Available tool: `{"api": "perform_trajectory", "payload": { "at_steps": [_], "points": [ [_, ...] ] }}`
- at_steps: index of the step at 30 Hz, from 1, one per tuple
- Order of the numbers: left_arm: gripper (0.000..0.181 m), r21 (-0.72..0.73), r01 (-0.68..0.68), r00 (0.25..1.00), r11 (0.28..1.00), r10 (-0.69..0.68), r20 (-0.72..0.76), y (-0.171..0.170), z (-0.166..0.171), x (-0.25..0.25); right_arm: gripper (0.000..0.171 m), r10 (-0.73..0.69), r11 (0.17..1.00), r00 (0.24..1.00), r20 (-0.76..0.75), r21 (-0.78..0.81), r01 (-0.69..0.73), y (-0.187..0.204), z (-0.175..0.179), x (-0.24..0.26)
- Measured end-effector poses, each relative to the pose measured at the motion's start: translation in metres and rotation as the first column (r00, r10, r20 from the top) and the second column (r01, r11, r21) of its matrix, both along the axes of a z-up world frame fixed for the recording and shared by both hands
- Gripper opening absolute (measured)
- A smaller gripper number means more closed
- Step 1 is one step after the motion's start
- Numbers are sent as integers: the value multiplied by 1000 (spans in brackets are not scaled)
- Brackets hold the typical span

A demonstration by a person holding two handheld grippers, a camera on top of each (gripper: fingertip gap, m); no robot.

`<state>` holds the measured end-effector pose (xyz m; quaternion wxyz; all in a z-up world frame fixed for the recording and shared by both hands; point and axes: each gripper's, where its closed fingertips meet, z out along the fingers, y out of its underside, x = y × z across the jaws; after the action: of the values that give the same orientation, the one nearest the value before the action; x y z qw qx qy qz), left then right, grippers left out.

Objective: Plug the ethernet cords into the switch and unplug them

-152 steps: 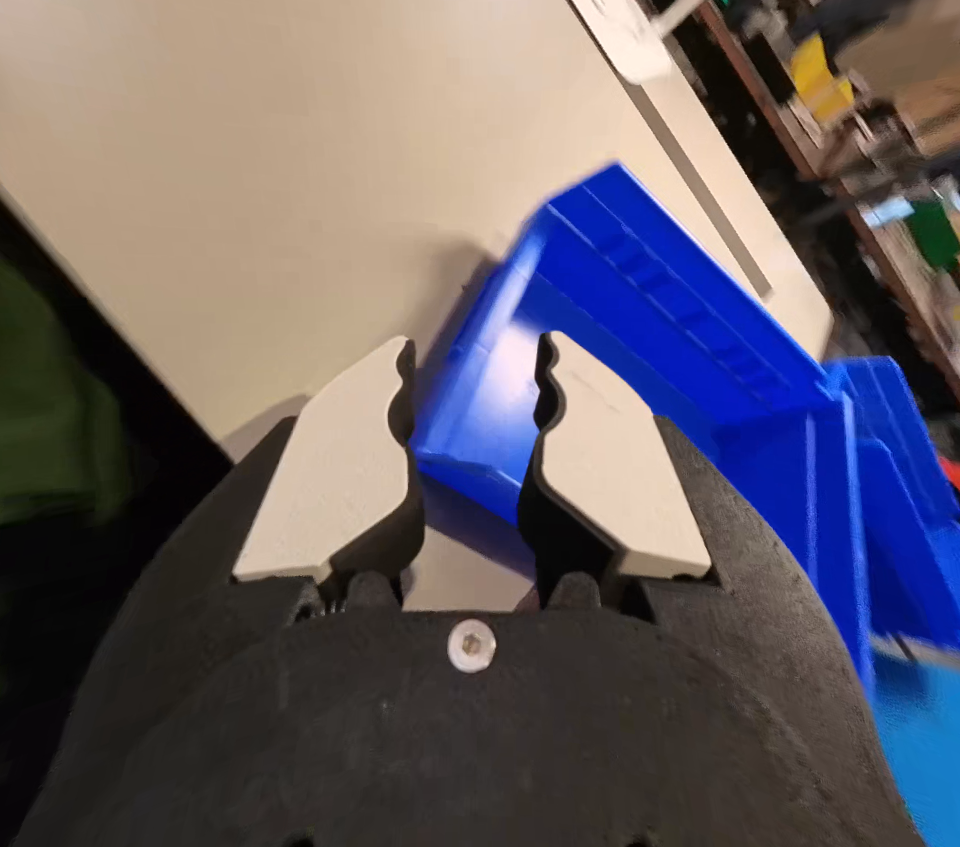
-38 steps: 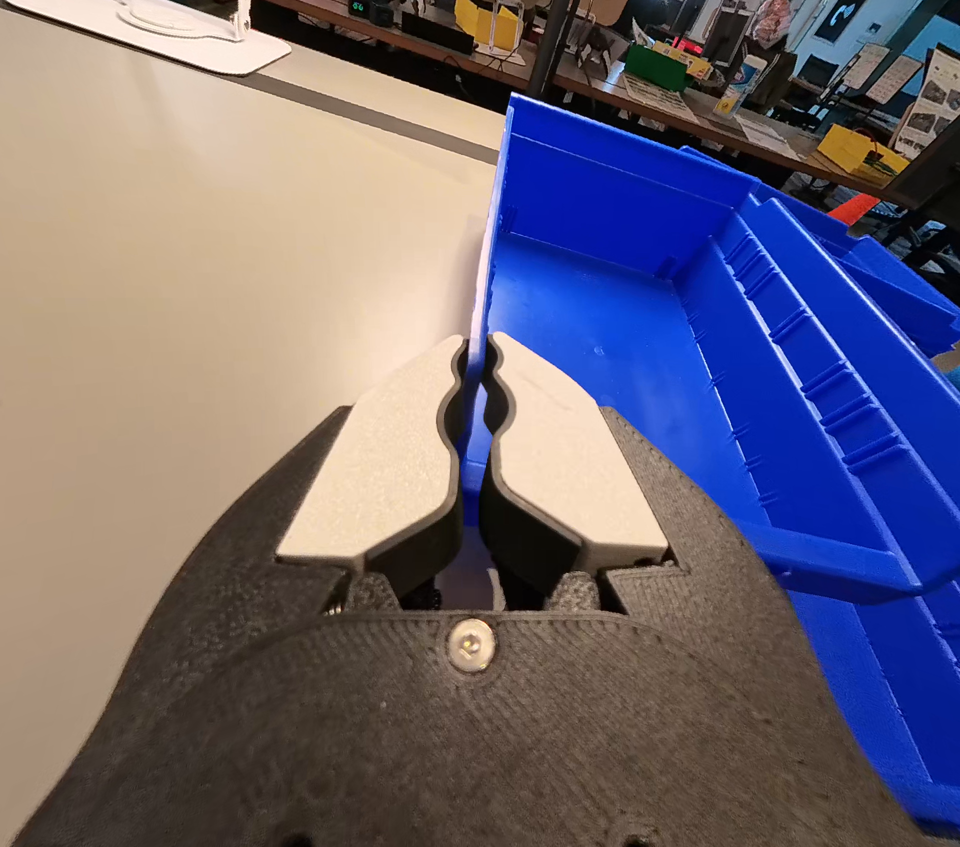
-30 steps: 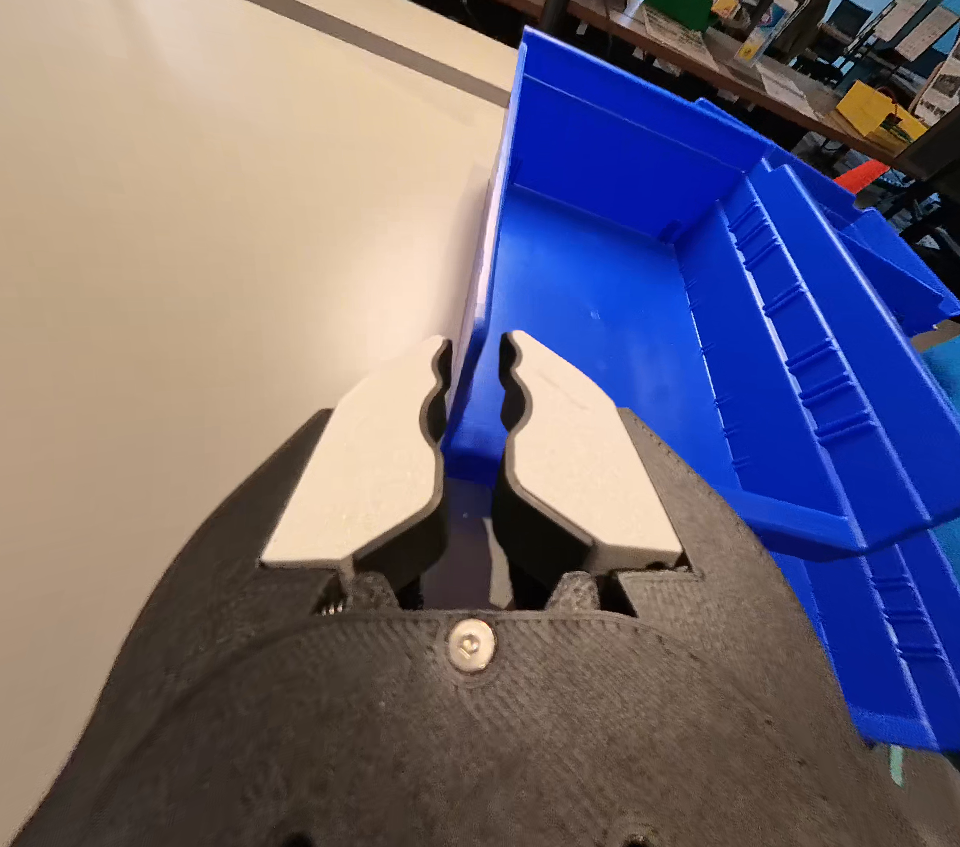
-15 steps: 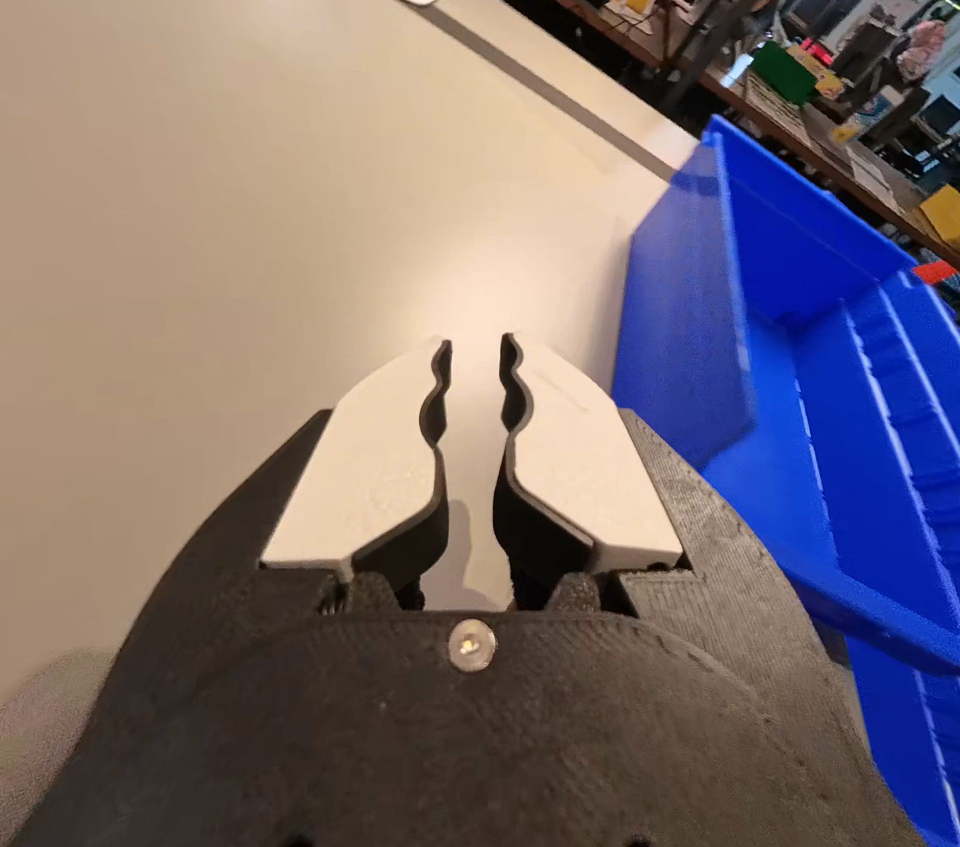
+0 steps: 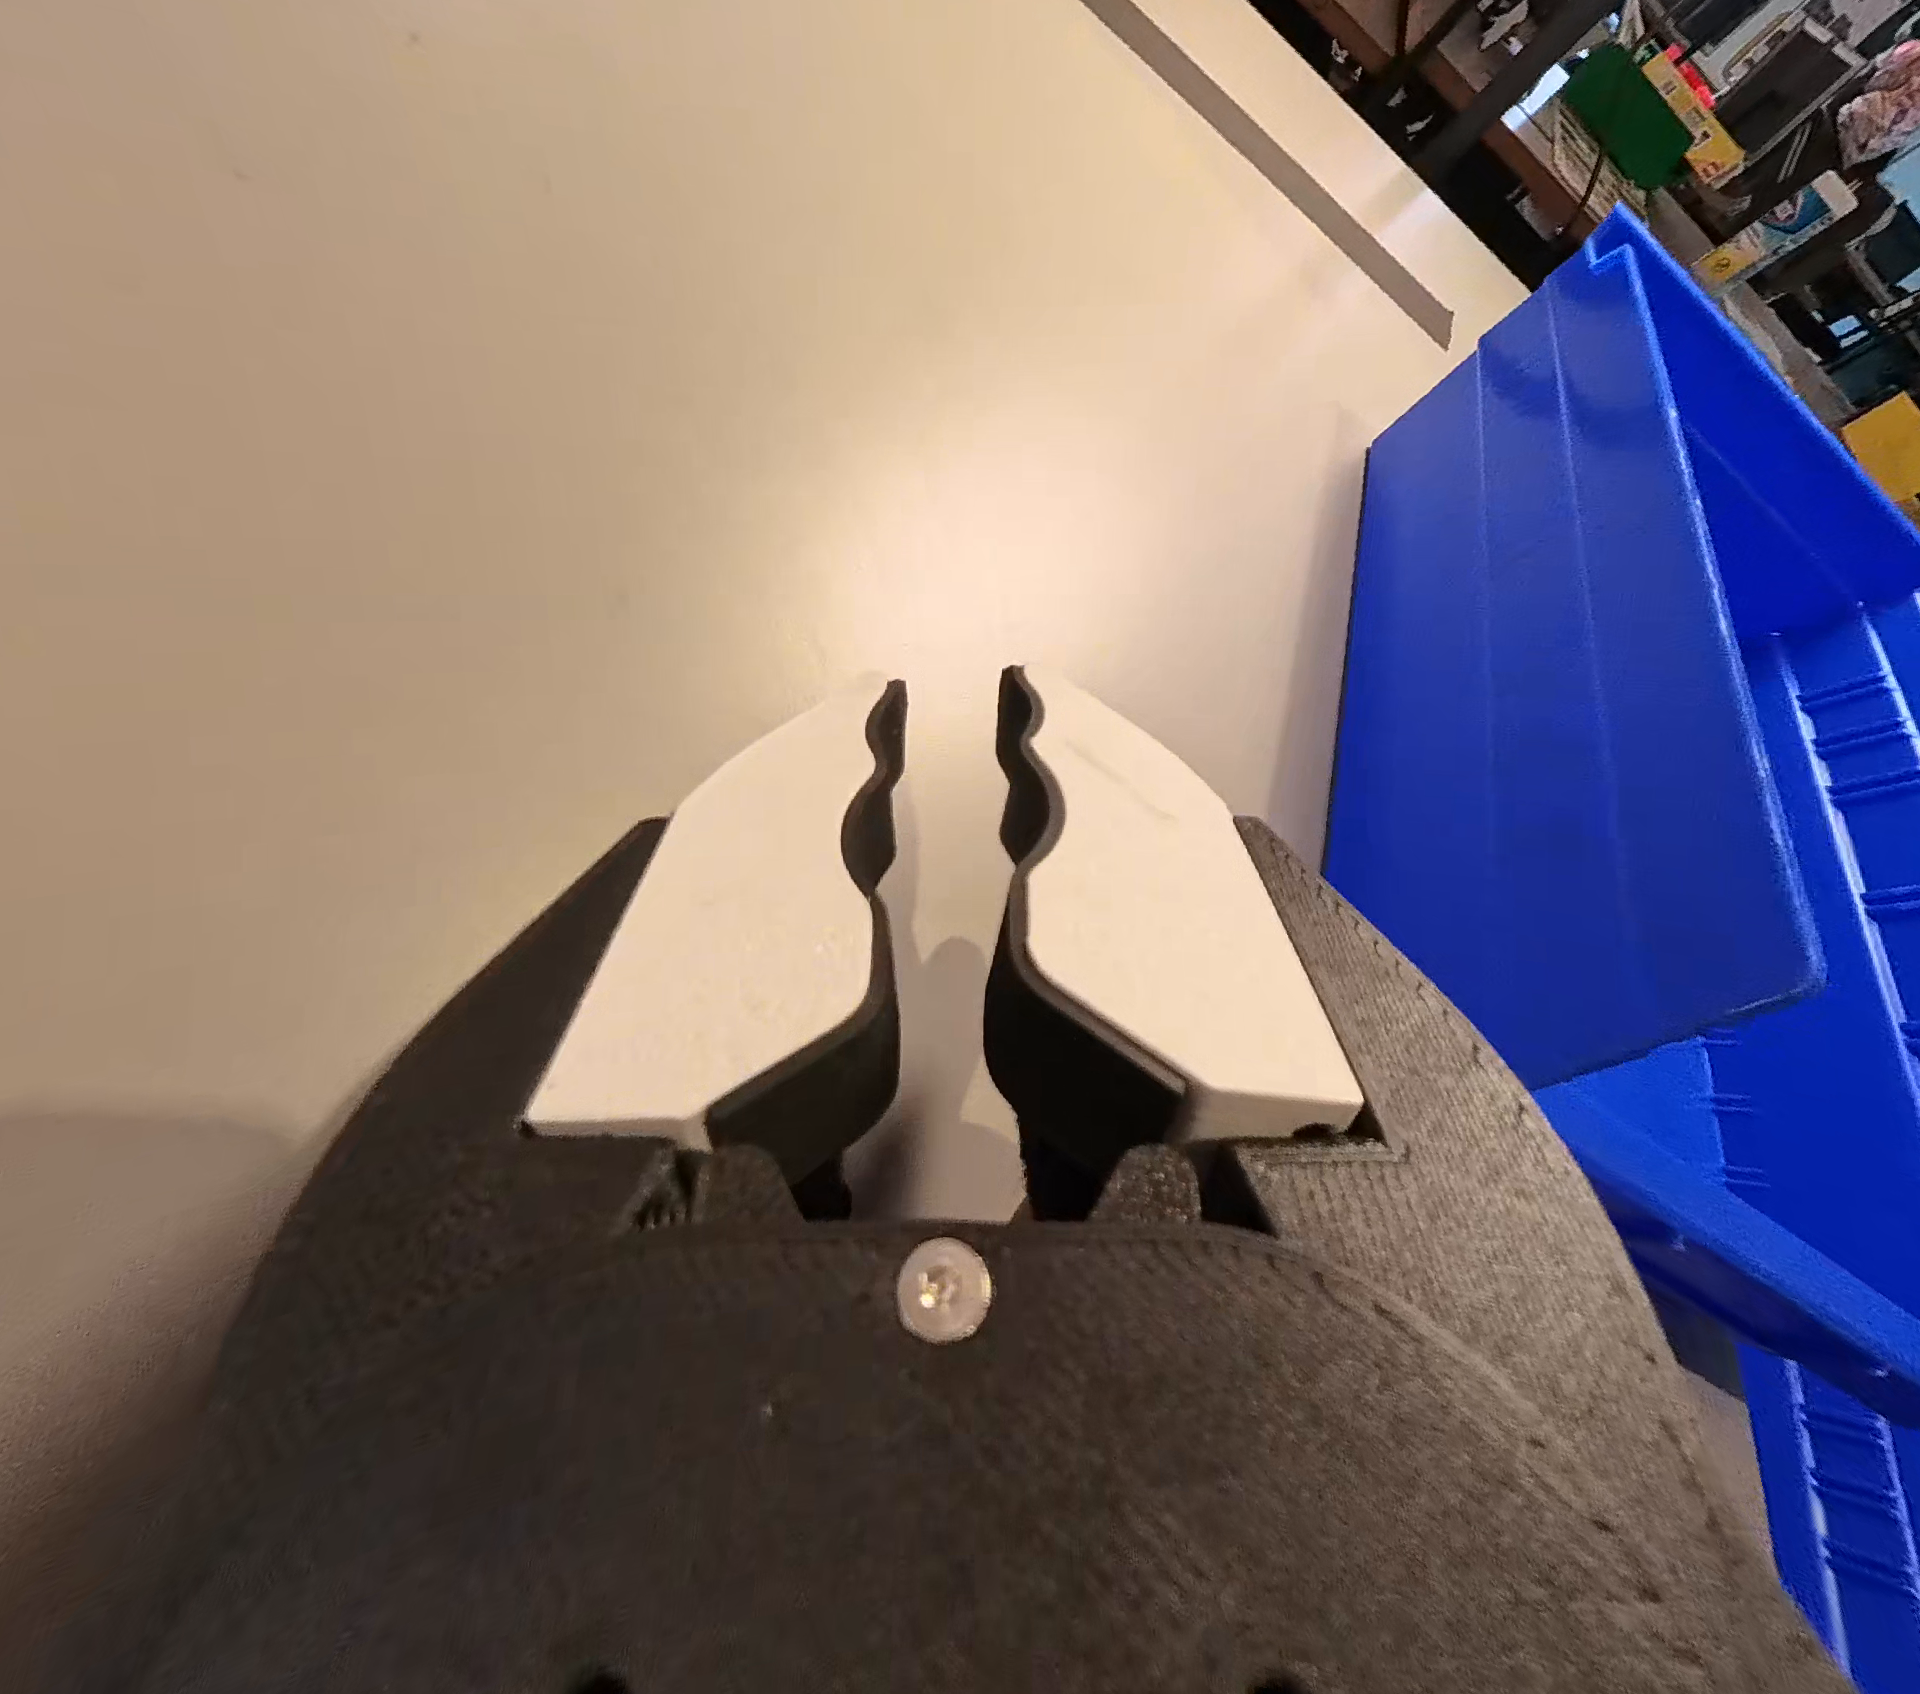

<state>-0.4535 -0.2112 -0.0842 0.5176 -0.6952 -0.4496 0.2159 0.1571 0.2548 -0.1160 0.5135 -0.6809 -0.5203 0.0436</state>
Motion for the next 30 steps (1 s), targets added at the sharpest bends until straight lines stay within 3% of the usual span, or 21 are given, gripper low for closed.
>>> {"api": "perform_trajectory", "payload": {
  "at_steps": [8, 10, 15, 19, 22, 27, 30],
  "points": [
    [62, -335, 71, 995, 940, -45, 87, -2, 15, -17, 18, -1, 1000, 999, 36, -17, 1, 2, -6, 3],
    [64, -470, 99, 988, 877, -30, 152, -9, 9, -25, 18, 6, 1000, 999, 45, -12, -5, 1, -7, 3],
    [59, -654, 193, 964, 732, -16, 267, -22, -2, -35, 18, 15, 1000, 998, 60, -13, -15, 0, -9, 4],
    [52, -669, 258, 941, 697, -23, 339, -22, -15, -39, 18, 15, 1000, 997, 78, -14, -14, 0, -11, 4],
    [34, -658, 289, 929, 695, -39, 368, -19, -23, -41, 18, 17, 1000, 995, 101, 1, -17, 0, -13, 3],
    [16, -647, 287, 936, 706, -65, 345, -21, -21, -45, 18, 16, 1000, 993, 117, 10, -17, -1, -15, 3],
    [14, -611, 257, 953, 749, -94, 287, -20, -13, -46, 18, 10, 1000, 994, 111, 7, -11, 1, -14, 3]
  ]
}}
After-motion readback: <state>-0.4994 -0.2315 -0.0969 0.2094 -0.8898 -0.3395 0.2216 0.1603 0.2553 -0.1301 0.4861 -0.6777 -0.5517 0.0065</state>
